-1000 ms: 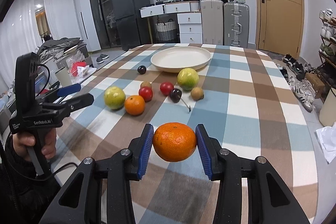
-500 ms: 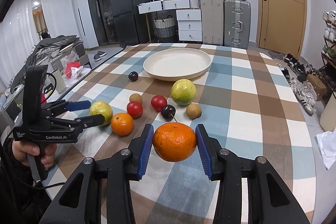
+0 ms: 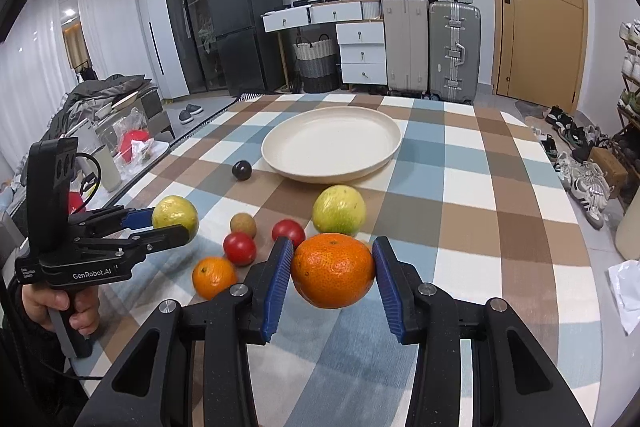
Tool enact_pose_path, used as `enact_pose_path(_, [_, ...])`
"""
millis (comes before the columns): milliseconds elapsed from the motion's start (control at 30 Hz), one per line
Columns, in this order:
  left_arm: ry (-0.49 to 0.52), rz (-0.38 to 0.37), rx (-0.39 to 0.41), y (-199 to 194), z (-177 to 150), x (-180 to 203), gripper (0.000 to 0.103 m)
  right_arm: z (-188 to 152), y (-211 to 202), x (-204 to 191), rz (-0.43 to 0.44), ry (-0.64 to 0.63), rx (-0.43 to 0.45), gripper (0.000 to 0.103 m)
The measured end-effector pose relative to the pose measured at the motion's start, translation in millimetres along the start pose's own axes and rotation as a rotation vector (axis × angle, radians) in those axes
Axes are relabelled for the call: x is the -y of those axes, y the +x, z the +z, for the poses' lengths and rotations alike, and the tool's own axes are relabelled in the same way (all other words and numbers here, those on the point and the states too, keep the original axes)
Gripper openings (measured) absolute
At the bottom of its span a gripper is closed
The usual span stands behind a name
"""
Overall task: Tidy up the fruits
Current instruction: 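Lift the tangerine with the right gripper while the left gripper grasps the yellow guava, then carry both fruits over the white plate and open both grippers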
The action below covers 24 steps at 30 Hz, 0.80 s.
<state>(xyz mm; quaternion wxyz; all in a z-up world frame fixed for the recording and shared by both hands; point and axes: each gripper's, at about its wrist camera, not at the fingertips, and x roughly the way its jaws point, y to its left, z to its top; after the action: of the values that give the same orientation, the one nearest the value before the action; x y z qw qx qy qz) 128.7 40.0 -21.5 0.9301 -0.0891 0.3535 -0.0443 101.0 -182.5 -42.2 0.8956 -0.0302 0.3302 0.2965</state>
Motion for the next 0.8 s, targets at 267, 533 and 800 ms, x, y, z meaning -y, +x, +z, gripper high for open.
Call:
enact_pose_path(267, [0.029,0.04,0.097,3,34,0,0.05,27,7,7,0.007,0.003,0.056,0.042])
enact_pose_path(533, [0.048,0.047,0.154,13,63,3,0.05,55,23,16,0.021,0.018,0.1,0.042])
enact_pose_path(800, [0.06,0.058,0.183,38,87,6,0.05,73,44,24,0.031,0.025,0.122,0.042])
